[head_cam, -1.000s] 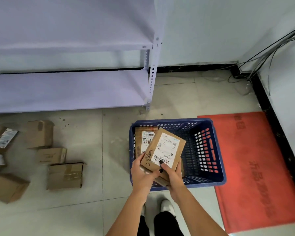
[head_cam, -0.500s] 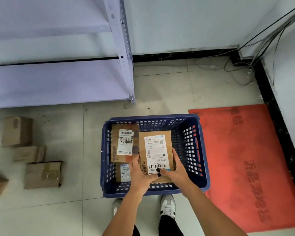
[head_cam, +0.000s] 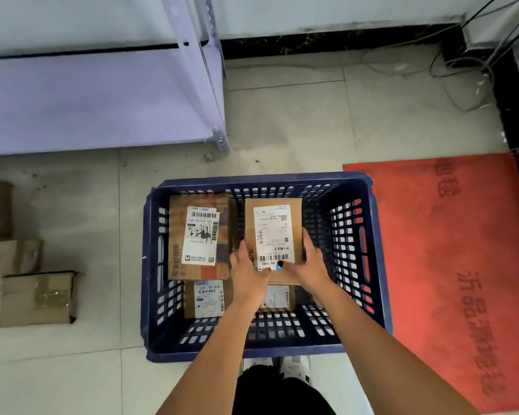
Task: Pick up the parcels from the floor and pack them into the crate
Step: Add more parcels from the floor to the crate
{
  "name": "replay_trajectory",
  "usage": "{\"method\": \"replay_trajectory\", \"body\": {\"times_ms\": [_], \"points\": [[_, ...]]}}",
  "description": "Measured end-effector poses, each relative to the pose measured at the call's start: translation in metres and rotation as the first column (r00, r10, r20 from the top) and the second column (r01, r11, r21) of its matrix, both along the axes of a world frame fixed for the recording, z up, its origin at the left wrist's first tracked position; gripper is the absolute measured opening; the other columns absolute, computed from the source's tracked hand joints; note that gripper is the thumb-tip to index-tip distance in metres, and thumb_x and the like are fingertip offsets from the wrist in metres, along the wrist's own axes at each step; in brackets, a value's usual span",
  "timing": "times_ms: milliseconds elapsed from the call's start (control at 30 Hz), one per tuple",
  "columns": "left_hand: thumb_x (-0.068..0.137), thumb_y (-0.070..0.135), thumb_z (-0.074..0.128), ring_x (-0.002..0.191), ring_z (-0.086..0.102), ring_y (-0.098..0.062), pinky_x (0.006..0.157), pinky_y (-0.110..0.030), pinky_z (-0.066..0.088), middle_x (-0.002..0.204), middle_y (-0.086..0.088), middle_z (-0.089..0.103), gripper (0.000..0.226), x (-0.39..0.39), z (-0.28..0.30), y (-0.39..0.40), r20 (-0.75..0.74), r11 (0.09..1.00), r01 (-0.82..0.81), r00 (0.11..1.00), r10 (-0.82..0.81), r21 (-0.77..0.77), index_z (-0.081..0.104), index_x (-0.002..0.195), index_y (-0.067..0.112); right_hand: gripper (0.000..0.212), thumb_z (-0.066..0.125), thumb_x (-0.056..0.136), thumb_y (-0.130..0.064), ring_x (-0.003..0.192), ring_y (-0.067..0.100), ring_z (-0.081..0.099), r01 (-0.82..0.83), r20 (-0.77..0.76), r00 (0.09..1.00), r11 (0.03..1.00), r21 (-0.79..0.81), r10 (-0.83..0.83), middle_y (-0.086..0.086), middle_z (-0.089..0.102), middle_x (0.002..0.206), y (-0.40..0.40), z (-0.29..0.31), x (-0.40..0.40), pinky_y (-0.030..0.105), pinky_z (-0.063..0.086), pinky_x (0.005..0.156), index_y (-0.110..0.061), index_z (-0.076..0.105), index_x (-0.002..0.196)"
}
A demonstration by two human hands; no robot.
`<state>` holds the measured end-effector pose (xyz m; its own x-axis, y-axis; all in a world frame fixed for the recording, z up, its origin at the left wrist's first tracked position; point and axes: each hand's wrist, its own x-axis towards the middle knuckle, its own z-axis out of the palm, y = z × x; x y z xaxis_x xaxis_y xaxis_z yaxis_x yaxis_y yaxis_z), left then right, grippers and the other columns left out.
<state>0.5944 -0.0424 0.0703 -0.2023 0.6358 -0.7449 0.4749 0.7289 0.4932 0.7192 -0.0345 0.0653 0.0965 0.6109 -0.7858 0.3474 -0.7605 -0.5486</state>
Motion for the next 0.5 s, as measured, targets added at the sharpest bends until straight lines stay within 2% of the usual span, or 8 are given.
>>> {"method": "replay_trajectory", "body": {"times_ms": [200, 267, 367, 433, 500], "points": [[0.089, 0.008, 0.055, 0.138, 0.033, -0.029, 0.11, -0.045, 0.036, 0.155, -0.011, 0.016, 0.079, 0.003, -0.042, 0.006, 0.02, 1.0, -0.009, 1.0, 0.01, -0.024, 0.005, 0.15, 0.011, 0.093, 0.07, 0.079, -0.015, 0.122, 0.03, 0.046, -0.052, 0.046, 0.997, 0.998, -0.033, 0.054, 0.017, 0.034, 0.138, 0.016, -0.055, -0.009, 0.04, 0.04, 0.107, -0.037, 0.013, 0.149], [0.089, 0.01, 0.054, 0.134, 0.039, -0.029, 0.109, -0.042, 0.038, 0.154, -0.011, 0.019, 0.073, -0.003, -0.052, 0.006, 0.003, 1.0, 0.0, 1.0, 0.0, 0.003, 0.013, 0.149, 0.011, 0.09, 0.069, 0.081, -0.018, 0.124, 0.031, 0.046, -0.072, 0.056, 0.996, 0.996, -0.055, 0.075, 0.015, 0.034, 0.14, 0.019, -0.07, -0.018, 0.037, 0.04, 0.104, -0.035, 0.013, 0.149], [0.088, 0.004, 0.052, 0.134, 0.04, -0.023, 0.111, -0.033, 0.035, 0.152, -0.007, 0.029, 0.069, -0.012, -0.059, 0.004, 0.001, 0.999, 0.037, 0.999, -0.037, 0.037, 0.019, 0.148, 0.012, 0.089, 0.068, 0.08, -0.02, 0.125, 0.029, 0.048, -0.066, 0.088, 0.994, 0.996, -0.057, 0.071, 0.01, 0.041, 0.142, 0.018, -0.086, -0.029, 0.037, 0.042, 0.1, -0.036, 0.013, 0.149], [0.087, -0.001, 0.051, 0.131, 0.044, -0.02, 0.109, -0.031, 0.037, 0.148, -0.004, 0.038, 0.07, -0.016, -0.061, 0.0, 0.019, 0.998, 0.047, 0.999, -0.048, 0.046, 0.02, 0.148, 0.015, 0.089, 0.066, 0.082, -0.016, 0.126, 0.029, 0.049, -0.067, 0.123, 0.99, 0.996, -0.067, 0.075, 0.009, 0.043, 0.144, 0.016, -0.092, -0.034, 0.037, 0.043, 0.099, -0.035, 0.01, 0.149], [0.086, -0.001, 0.05, 0.132, 0.043, -0.019, 0.11, -0.032, 0.037, 0.149, -0.003, 0.037, 0.07, -0.017, -0.064, -0.003, 0.012, 0.995, 0.087, 0.996, -0.088, 0.045, 0.022, 0.147, 0.018, 0.087, 0.064, 0.084, -0.012, 0.125, 0.03, 0.049, -0.078, 0.158, 0.984, 0.995, -0.069, 0.088, 0.01, 0.043, 0.144, 0.015, -0.098, -0.038, 0.037, 0.044, 0.099, -0.033, 0.009, 0.149]]}}
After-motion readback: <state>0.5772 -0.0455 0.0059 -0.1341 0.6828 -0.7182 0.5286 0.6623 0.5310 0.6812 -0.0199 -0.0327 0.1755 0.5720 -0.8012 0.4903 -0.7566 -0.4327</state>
